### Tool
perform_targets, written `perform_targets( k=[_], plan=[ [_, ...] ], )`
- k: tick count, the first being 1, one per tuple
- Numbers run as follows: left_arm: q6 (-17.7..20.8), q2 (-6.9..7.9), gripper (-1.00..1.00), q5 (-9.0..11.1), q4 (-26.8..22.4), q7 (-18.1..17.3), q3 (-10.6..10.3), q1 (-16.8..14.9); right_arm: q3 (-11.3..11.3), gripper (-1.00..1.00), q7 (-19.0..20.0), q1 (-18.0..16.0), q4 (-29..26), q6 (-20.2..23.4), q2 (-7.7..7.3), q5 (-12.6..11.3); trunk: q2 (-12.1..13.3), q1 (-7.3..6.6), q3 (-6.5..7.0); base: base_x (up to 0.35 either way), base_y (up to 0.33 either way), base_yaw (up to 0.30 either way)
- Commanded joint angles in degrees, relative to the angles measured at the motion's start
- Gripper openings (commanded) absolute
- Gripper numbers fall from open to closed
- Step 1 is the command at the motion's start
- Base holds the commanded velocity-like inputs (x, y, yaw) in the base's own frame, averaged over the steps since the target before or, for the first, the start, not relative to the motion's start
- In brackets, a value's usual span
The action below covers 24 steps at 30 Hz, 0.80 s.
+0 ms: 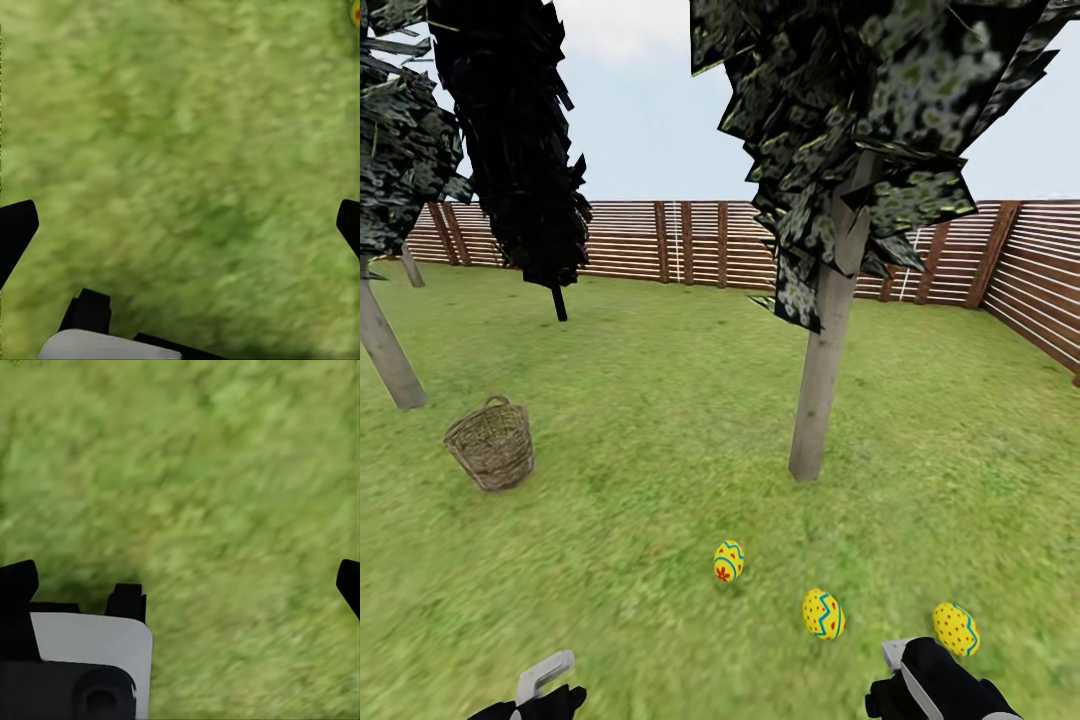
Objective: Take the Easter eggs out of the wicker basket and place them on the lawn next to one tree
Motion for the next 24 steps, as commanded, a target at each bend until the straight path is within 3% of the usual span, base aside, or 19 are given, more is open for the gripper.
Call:
perform_targets(
  k=[1,24],
  plan=[
    [0.4,-0.06,1.00,0.4,-0.1,-0.1,0.3,0.0,0.4,1.00,0.1,0.0,-0.1,0.3,-0.06,-0.2,0.4,-0.23,0.12,0.000,0.000,0.000],
    [0.3,-0.12,1.00,0.5,-0.1,0.1,0.3,0.0,0.4,1.00,0.1,0.0,0.3,0.3,-0.06,-0.2,9.6,-5.28,4.25,0.000,0.000,0.000]
  ],
)
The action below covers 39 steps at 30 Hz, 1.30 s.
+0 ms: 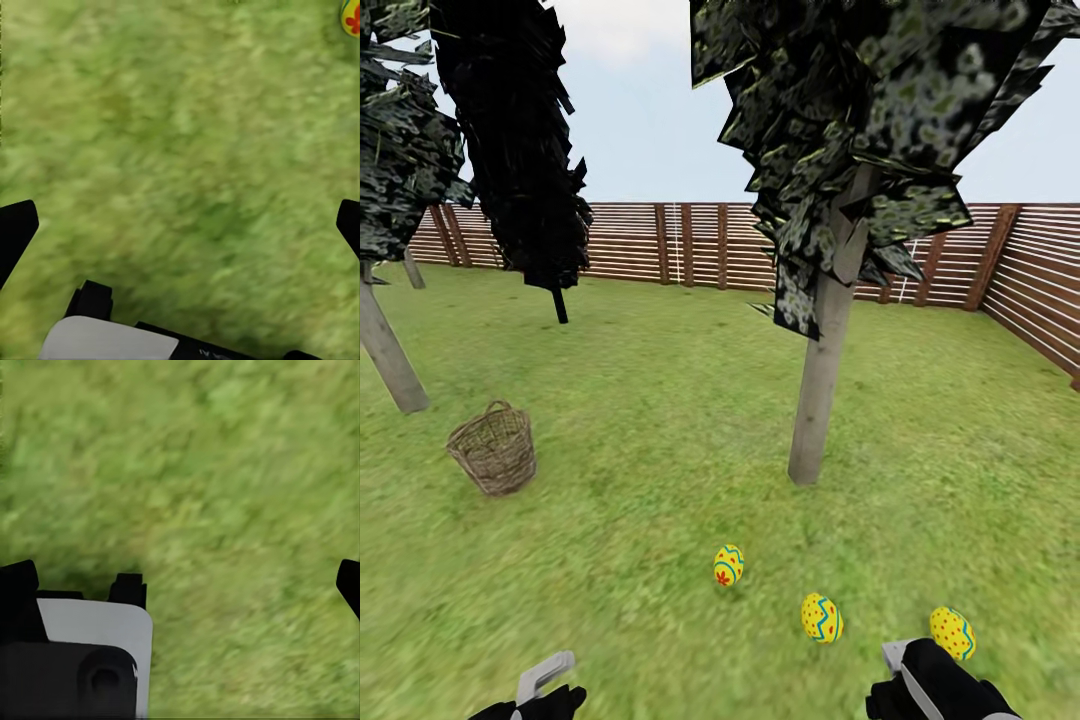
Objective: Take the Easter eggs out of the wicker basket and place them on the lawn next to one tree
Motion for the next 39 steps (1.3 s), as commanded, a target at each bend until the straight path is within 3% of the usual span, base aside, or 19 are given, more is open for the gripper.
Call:
perform_targets(
  k=[1,39],
  plan=[
    [0.4,-0.03,1.00,0.4,-0.1,-0.2,0.3,0.0,0.4,1.00,0.1,0.0,0.0,0.3,-0.07,-0.2,0.4,-0.22,0.12,0.000,0.000,0.000],
    [0.6,-0.11,1.00,0.4,0.0,-0.3,0.3,0.0,0.4,1.00,0.1,0.0,1.2,0.3,0.67,-0.1,15.6,-8.57,6.94,0.000,0.000,0.000]
  ],
)
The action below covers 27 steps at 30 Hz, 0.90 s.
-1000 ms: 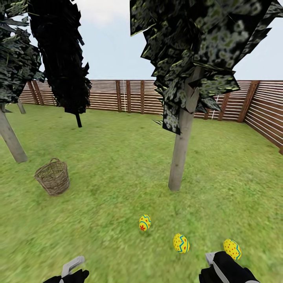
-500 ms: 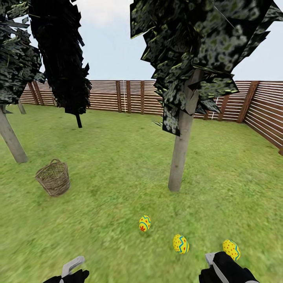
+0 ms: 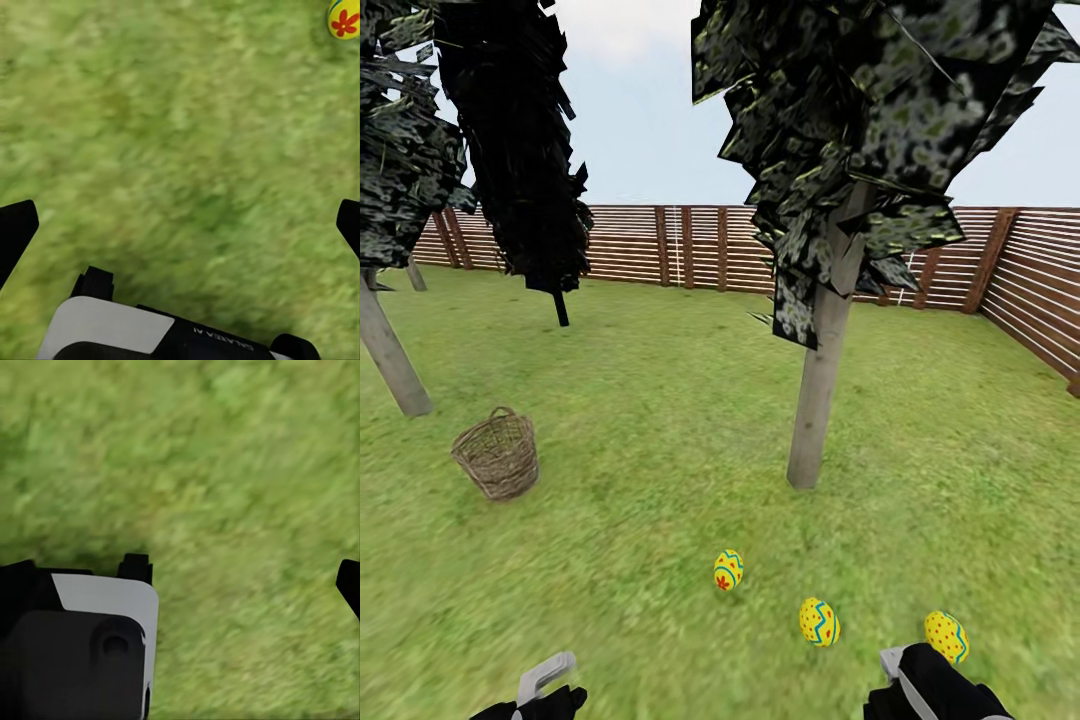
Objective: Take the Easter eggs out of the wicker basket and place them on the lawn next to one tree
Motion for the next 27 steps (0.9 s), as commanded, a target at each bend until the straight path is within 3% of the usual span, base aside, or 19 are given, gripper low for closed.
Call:
perform_targets(
  k=[1,27],
  plan=[
    [0.4,-0.03,1.00,0.4,-0.1,-0.2,0.3,0.0,0.4,1.00,0.1,0.0,-0.1,0.3,0.02,-0.1,0.4,-0.22,0.11,0.000,0.000,0.000],
    [0.6,-0.13,1.00,0.4,-0.1,-0.2,0.3,0.0,0.4,1.00,0.1,0.0,0.0,0.3,0.18,-0.1,10.8,-5.93,4.78,0.000,0.000,0.000]
  ],
)
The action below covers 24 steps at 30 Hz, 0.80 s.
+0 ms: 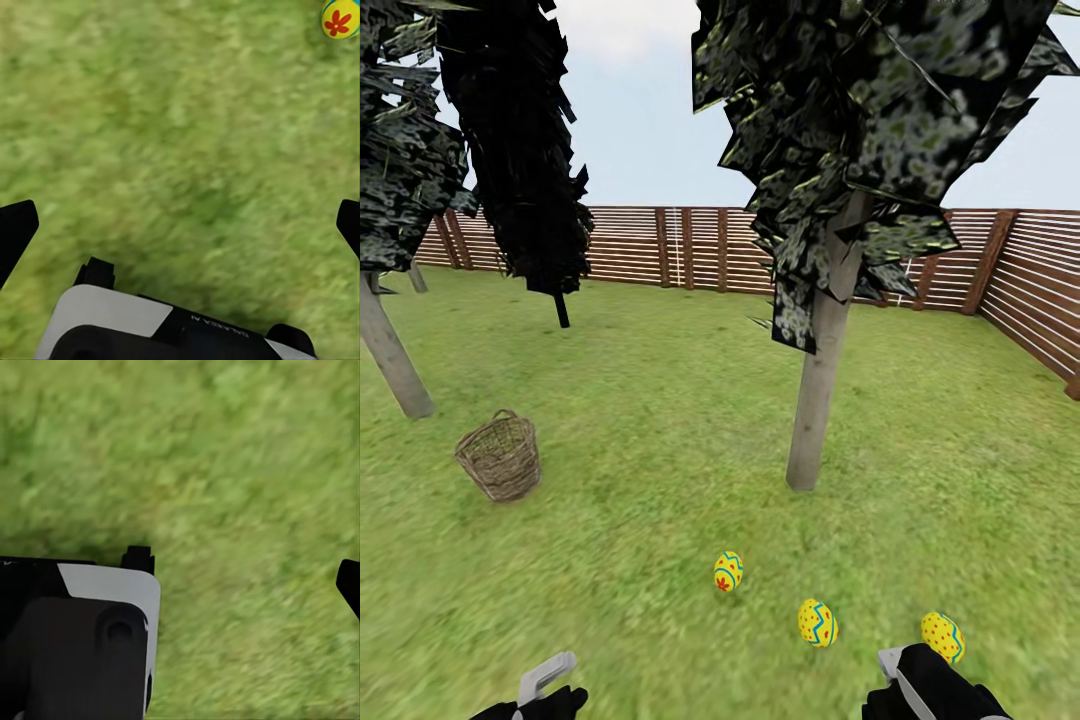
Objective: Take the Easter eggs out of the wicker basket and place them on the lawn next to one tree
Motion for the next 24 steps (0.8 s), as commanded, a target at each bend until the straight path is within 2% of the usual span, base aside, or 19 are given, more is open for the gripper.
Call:
perform_targets(
  k=[1,24],
  plan=[
    [0.4,-0.08,1.00,0.4,-0.1,-0.2,0.3,0.0,0.4,1.00,0.1,0.0,-0.1,0.3,-0.06,-0.1,0.3,-0.21,0.09,0.000,0.000,0.000],
    [0.4,-0.55,1.00,0.3,-0.1,-0.1,0.3,0.0,0.4,1.00,0.1,0.0,0.0,0.3,0.11,-0.1,9.6,-5.26,4.22,0.000,0.000,0.000]
  ],
)
